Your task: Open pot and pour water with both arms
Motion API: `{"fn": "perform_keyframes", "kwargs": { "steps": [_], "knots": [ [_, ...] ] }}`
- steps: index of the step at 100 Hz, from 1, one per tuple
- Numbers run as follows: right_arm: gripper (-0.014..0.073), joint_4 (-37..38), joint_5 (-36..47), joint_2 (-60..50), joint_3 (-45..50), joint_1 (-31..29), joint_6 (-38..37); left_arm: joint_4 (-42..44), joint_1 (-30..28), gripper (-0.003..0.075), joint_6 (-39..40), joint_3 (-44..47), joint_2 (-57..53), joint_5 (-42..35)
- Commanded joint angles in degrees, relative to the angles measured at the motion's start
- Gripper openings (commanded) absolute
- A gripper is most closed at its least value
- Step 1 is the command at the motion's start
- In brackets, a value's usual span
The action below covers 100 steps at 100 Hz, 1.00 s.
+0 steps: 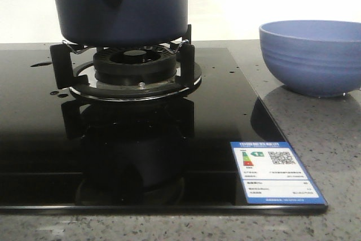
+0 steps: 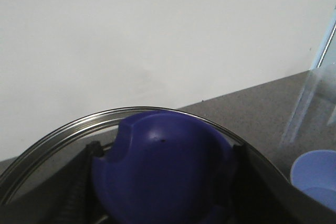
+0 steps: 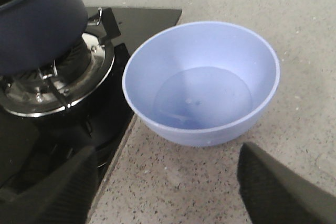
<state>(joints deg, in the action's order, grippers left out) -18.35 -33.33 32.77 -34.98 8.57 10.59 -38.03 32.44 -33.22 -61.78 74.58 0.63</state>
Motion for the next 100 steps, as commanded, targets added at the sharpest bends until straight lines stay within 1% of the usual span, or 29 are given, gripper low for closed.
{"fn": "perform_keyframes", "kwargs": {
  "steps": [1, 18, 32, 42, 62, 82, 100],
  "knots": [
    [0.0479, -0.3, 1.7, 1.7, -3.4, 0.1, 0.2, 2.4, 0.1, 0.0336, 0.1, -2.2, -4.5, -4.5],
    [0.0479, 0.1, -4.8, 7.9, -9.7, -0.2, -0.7, 5.7, 0.1, 0.0336, 0.1, -2.2, -8.0, -4.5],
    [0.0479, 0.5, -10.2, 15.3, -16.2, -2.2, -2.7, 7.2, -0.9, 0.0336, 0.1, -2.2, -10.1, -4.3],
    [0.0479, 0.7, -13.3, 20.8, -21.2, -4.6, -2.8, 7.2, -3.4, 0.0336, 0.1, -2.2, -11.4, -2.8],
    [0.0479, 1.1, -19.5, 31.6, -30.4, -9.8, -2.9, 7.1, -11.0, 0.0336, 0.1, -2.2, -13.1, 2.7],
    [0.0479, 4.4, -22.2, 39.6, -35.2, -13.3, -2.9, 6.4, -16.9, 0.0336, 0.1, -2.2, -14.0, 5.4],
    [0.0479, 4.8, -21.4, 45.5, -35.8, -14.2, -2.8, 6.4, -18.7, 0.0336, 0.1, -2.2, -14.1, 5.3]
  ]
}}
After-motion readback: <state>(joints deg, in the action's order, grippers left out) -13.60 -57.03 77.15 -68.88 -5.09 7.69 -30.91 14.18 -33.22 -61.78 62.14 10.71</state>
